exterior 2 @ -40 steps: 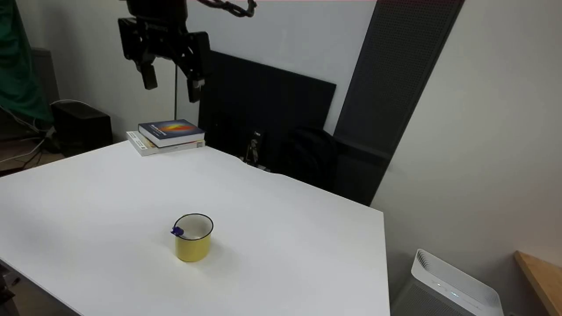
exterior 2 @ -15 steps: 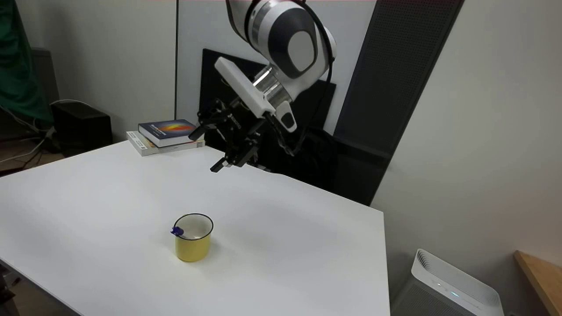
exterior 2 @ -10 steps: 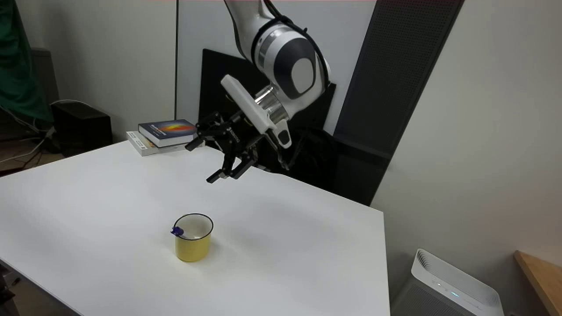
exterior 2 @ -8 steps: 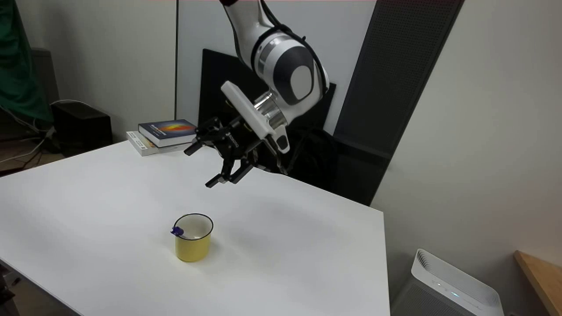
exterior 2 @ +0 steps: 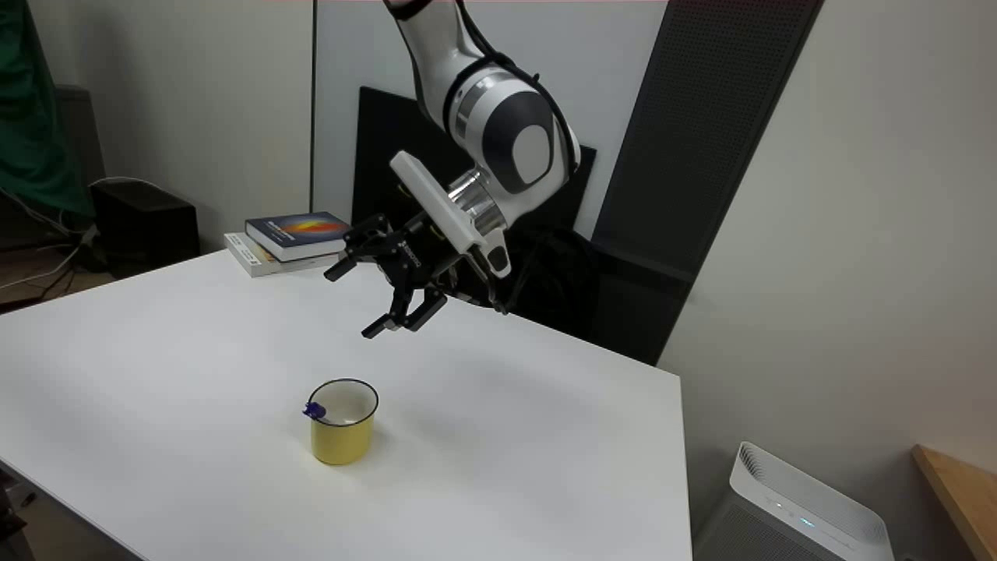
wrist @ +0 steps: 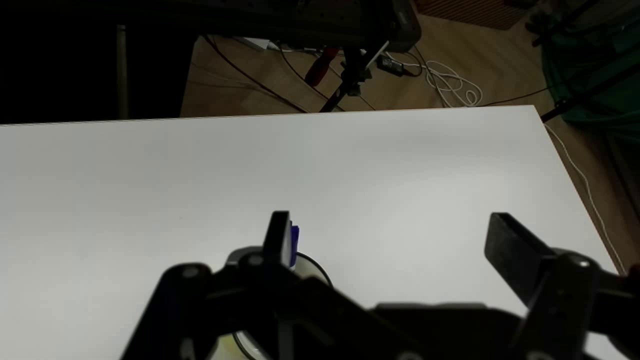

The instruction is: Remove the blue marker from the yellow mug

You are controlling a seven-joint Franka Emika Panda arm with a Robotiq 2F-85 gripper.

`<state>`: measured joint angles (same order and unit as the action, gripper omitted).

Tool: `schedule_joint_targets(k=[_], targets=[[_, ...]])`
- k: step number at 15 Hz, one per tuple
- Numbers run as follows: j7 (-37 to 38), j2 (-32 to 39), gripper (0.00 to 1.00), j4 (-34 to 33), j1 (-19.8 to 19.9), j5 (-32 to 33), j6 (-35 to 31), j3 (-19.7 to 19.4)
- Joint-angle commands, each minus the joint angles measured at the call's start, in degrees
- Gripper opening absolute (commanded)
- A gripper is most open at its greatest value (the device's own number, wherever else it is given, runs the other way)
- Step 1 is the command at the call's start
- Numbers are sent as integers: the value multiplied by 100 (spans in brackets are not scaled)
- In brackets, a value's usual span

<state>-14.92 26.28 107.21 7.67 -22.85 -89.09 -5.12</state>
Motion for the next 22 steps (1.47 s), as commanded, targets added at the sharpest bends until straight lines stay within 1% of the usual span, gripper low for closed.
schedule_joint_targets(k=[1,3,7,8,15,22], targets=[[29,4,100,-15,97,37,2,102],[29,4,100,-15,97,37,2,102],[-19,283,100,-328,218,78,321,82],[40,342,100,-376,240,66,309,64],[109,1025,100,-1023,471,69,540,93],[184,1790,100,-1669,489,60,806,201]])
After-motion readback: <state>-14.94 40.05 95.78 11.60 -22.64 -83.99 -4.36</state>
